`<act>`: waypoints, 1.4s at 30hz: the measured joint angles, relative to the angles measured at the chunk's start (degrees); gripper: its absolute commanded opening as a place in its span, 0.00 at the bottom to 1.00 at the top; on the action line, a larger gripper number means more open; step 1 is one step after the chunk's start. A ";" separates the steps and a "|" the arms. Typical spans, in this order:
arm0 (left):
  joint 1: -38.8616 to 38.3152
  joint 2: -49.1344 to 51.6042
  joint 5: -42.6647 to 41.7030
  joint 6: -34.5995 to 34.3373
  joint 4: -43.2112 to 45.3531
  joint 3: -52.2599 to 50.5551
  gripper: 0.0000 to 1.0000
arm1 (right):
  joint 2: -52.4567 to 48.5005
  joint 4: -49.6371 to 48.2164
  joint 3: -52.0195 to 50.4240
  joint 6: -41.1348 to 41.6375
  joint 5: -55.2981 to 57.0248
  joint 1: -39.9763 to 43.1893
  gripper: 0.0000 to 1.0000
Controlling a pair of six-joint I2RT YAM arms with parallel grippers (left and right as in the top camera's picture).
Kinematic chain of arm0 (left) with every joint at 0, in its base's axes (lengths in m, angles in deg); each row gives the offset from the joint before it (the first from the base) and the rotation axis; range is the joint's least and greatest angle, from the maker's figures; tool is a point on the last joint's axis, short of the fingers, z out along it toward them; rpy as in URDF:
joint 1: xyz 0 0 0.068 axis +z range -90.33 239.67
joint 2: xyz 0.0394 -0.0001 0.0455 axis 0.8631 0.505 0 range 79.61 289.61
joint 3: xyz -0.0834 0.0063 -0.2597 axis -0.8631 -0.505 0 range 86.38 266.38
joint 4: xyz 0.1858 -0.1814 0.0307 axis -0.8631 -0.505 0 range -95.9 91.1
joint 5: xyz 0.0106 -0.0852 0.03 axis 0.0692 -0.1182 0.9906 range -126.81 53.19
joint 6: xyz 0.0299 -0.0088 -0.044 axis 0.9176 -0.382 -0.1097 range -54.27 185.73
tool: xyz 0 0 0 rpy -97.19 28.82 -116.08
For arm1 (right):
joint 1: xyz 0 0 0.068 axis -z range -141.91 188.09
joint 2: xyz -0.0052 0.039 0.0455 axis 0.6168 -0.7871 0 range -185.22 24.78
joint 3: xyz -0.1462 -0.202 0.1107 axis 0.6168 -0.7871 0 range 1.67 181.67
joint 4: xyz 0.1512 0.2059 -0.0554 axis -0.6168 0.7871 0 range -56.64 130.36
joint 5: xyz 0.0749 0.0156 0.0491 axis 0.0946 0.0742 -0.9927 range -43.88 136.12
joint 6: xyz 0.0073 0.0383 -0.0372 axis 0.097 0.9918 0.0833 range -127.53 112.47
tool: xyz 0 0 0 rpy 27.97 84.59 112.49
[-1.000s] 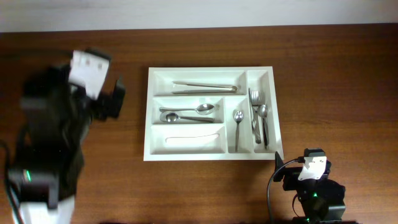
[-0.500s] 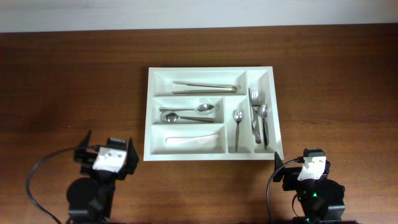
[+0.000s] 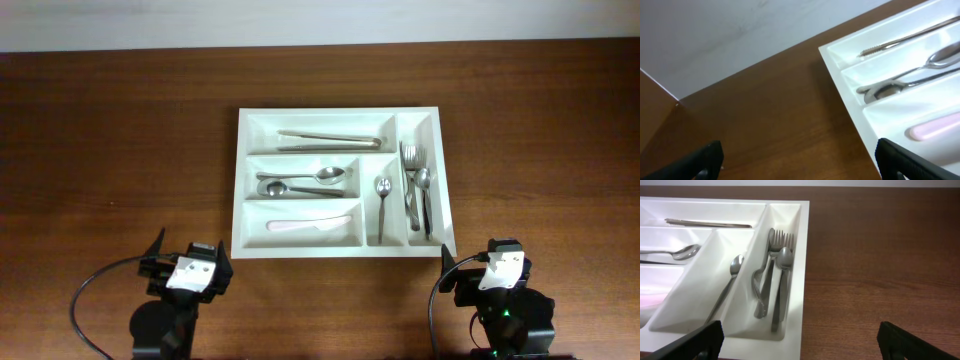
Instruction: Pack container
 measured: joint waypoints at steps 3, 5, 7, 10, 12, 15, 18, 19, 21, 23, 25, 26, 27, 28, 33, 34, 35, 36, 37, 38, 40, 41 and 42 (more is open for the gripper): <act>0.02 -1.33 -0.13 0.00 0.15 -1.11 0.99 | 0.00 0.00 0.00 0.04 -0.02 0.00 0.99; 0.00 -1.51 -0.20 0.00 0.35 -1.16 0.99 | 0.00 0.00 0.00 0.00 -0.02 0.00 0.99; 0.00 -1.64 -0.20 0.00 0.39 -1.18 0.99 | 0.00 0.00 0.00 0.00 -0.02 0.00 0.99; 0.00 -1.66 -0.22 0.00 0.42 -1.20 0.99 | 0.00 0.00 0.00 0.02 -0.02 0.00 0.99; 0.00 -1.66 -0.20 0.00 0.44 -1.20 0.99 | 0.00 0.00 0.00 0.02 -0.02 0.00 0.99; 0.00 -1.66 -0.22 0.00 0.44 -1.20 0.99 | 0.00 0.00 0.00 0.02 -0.02 0.00 0.99; 0.00 -1.66 -0.22 0.00 0.44 -1.20 0.99 | 0.00 0.00 0.00 0.02 -0.02 0.00 0.99; 0.00 -1.66 -0.22 0.00 0.44 -1.20 0.99 | 0.00 0.00 0.00 0.02 -0.02 0.00 0.99; 0.00 -1.66 -0.20 0.00 0.44 -1.20 0.99 | 0.00 0.00 0.00 0.02 -0.02 0.00 0.99; 0.00 -1.66 -0.20 0.00 0.42 -1.20 0.99 | 0.00 0.00 0.00 0.04 0.00 0.00 0.98; 0.00 -1.66 -0.20 0.00 0.42 -1.20 0.99 | 0.00 0.00 0.00 0.02 0.00 0.00 0.99; 0.00 -1.66 -0.22 0.00 0.44 -1.20 0.99 | 0.00 0.00 0.00 0.00 0.00 0.00 0.99; 0.00 -1.66 -0.20 0.00 0.44 -1.20 0.99 | 0.00 0.00 0.00 0.02 -0.02 0.00 0.99; 0.00 -1.66 -0.22 0.00 0.44 -1.20 0.99 | 0.00 0.00 0.00 0.02 0.00 0.00 0.99; 0.00 -1.66 -0.20 0.00 0.44 -1.20 0.99 | 0.00 0.00 0.00 0.00 -0.02 0.00 0.99; 0.00 -1.66 -0.22 0.02 0.44 -1.20 0.99 | 0.00 0.00 0.00 0.02 0.00 0.00 0.99; 0.00 -1.66 -0.22 0.00 0.44 -1.20 0.99 | 0.00 0.00 0.00 0.00 0.00 0.00 0.99; 0.00 -1.66 -0.22 0.02 0.44 -1.20 0.99 | 0.00 0.00 0.00 0.00 -0.02 0.00 0.99; 0.00 -1.66 -0.22 0.00 0.44 -1.20 0.99 | 0.00 0.00 0.00 0.02 -0.02 0.00 0.99; 0.00 -1.66 -0.20 0.00 0.42 -1.20 0.99 | 0.00 0.00 0.00 0.04 0.00 0.00 0.99; 0.00 -1.66 -0.22 0.00 0.44 -1.20 0.99 | 0.00 0.00 0.00 0.02 -0.02 0.00 0.99; 0.00 -1.66 -0.20 0.00 0.44 -1.20 0.99 | 0.00 0.00 0.00 0.02 0.00 0.00 0.99; 0.00 -1.66 -0.20 0.00 0.44 -1.20 0.99 | 0.00 0.00 0.00 0.04 -0.02 0.00 0.99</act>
